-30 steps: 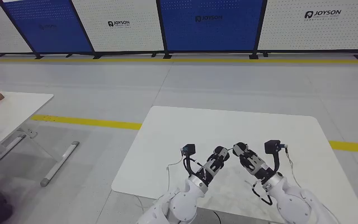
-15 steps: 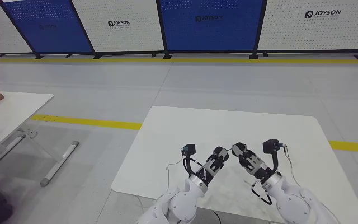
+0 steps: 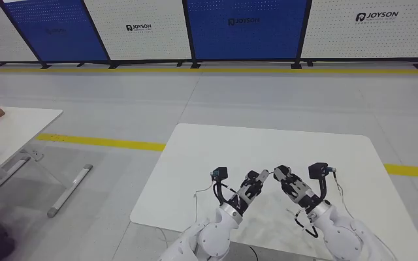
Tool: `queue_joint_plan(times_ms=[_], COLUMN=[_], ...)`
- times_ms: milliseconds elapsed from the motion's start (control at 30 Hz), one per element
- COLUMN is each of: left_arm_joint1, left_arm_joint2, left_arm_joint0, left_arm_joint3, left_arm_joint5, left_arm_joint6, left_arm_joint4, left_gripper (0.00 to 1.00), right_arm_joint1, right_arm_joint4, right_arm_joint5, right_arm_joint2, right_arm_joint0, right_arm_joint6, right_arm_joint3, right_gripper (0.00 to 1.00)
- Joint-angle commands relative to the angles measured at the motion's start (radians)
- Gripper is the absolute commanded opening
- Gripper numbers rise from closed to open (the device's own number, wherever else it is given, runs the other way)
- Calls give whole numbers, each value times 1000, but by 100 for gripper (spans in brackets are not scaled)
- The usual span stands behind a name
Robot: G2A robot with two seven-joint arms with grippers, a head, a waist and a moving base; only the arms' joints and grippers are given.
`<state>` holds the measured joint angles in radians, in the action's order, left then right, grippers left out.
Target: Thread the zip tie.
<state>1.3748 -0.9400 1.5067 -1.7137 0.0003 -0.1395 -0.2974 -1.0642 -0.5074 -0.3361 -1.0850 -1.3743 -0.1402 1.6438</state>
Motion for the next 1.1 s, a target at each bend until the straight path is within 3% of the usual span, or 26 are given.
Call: queue_joint_plan(times_ms=[0,200,600,667,700,1067], left_arm_joint1=[0,0,-2,-2,-1,6], left_arm_joint2=[0,-2,-12,-14,-15,-31], left_arm_joint0=[0,2,5,5,5,5], left_arm_joint3=[0,-1,3,3,3,-5], left_arm_joint5=[1,3,-5,-9,-9,-26], left_arm_joint6=[0,2,4,1,-1,-53], left_arm_joint4=[0,1,13,21,25,114], left_gripper=[28,0,0,0,0,0], right_arm_joint1=[-1,-6,-17,-18,-19,-17], right_arm_joint4=[0,0,3,5,6,-41], right_arm_joint5=[0,-3,-4,-4,-4,13], right_arm_joint2=[-3,-13,-15,-16,-16,-45], right_arm_joint0=[-2,-9,-15,-15,-15,-50], right_arm_joint6=[3,15,9,5,5,15], right_arm_joint3=[0,6,10,10,11,5], right_gripper=[0,0,0,93,100,100])
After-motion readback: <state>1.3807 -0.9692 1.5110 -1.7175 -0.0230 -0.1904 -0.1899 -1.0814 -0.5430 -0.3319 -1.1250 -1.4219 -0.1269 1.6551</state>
